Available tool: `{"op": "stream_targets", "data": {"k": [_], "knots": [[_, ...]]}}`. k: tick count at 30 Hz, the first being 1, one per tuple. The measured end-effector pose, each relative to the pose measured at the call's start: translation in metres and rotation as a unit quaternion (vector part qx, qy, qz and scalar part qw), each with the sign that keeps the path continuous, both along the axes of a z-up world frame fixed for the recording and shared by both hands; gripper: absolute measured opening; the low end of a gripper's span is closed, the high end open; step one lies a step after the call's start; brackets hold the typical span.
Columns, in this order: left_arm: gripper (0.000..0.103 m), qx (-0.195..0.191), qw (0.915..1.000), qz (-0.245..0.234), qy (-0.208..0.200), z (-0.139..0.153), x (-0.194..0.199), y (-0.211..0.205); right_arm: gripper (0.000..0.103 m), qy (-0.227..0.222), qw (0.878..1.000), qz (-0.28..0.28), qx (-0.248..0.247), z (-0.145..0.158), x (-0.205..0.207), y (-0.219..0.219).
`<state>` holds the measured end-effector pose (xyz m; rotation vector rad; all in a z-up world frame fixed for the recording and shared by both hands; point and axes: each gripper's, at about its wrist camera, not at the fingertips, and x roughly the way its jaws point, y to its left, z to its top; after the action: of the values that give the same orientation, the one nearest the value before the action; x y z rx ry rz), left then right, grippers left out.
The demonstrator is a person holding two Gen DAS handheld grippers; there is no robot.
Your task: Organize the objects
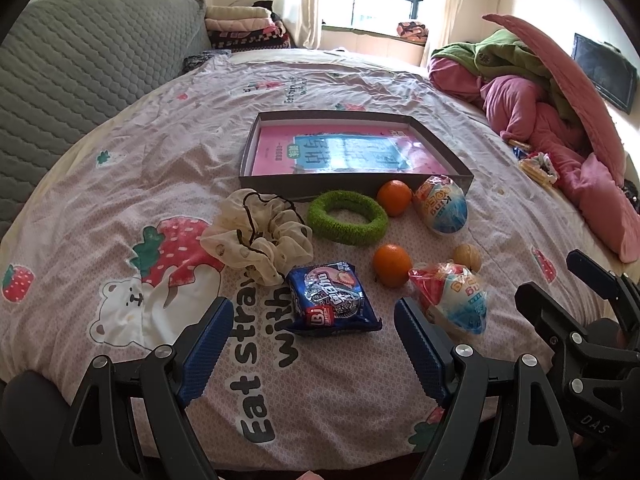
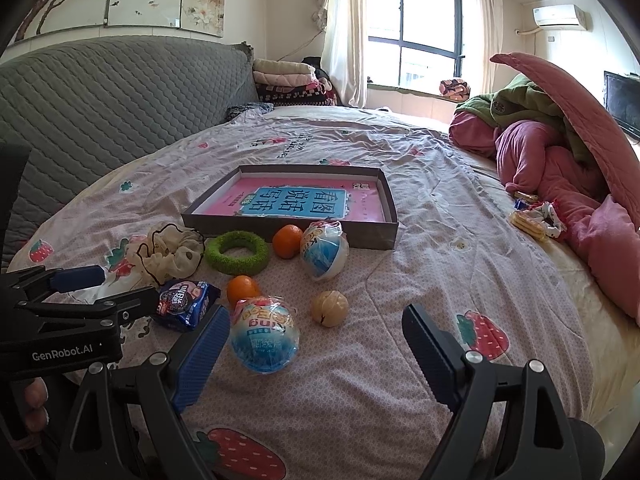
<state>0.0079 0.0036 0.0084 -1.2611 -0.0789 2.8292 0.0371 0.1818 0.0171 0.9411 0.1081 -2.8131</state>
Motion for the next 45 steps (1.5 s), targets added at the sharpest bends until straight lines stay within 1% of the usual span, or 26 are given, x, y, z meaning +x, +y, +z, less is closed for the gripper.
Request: {"op": "stream_targets", "data": {"k": [15, 25, 45], "knots": [[0.083, 0.003, 1.0000, 0.001, -0.006, -0.002, 0.000, -0.002, 0.088, 0.000, 1.000, 0.001, 0.000, 0.000, 0.000, 0.000], [0.083, 0.008, 0.9997, 0.002, -0.021, -0.007, -0.002, -0.002, 0.088, -0.005, 1.000, 0.005, 0.000, -0.003, 0.000, -0.003], [0.083, 0.019, 0.9978, 0.014, -0.063, -0.024, -0.011, -0.009, 0.088, -0.061, 0.998, 0.033, -0.001, -0.026, -0.008, -0.010]]}}
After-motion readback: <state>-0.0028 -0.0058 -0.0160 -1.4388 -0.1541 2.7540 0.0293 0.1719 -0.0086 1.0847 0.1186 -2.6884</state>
